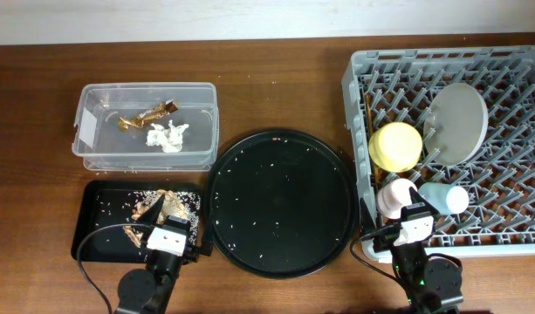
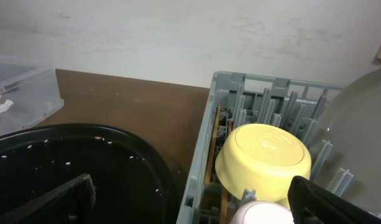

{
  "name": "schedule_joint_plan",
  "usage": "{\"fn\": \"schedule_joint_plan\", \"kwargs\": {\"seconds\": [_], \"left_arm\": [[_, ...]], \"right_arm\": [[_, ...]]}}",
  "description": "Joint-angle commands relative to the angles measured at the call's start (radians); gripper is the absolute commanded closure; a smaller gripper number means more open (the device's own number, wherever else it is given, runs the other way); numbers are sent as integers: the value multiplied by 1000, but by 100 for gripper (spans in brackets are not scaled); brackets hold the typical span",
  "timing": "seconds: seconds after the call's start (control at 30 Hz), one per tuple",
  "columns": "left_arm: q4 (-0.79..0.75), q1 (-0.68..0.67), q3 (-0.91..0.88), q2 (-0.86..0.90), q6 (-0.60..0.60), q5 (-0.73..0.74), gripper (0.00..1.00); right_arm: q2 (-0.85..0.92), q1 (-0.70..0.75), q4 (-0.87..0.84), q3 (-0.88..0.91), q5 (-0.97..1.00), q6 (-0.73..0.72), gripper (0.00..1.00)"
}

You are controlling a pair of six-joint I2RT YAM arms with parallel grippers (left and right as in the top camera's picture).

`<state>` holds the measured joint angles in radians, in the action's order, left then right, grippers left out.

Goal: Sort waste into correct bins and load items into the dishwasher rack

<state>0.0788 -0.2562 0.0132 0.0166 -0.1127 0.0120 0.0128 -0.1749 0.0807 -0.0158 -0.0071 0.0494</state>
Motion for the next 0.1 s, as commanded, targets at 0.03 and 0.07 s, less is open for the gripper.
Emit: {"fn": "schedule_joint_plan", "kwargs": {"seconds": [0.03, 0.07], "left_arm": [[3, -3, -4, -5, -13, 8, 0], [3, -3, -4, -5, -13, 8, 0]], "right_arm": [[-9, 8, -3, 10, 8, -1, 2], [-9, 8, -3, 10, 8, -1, 2]]}}
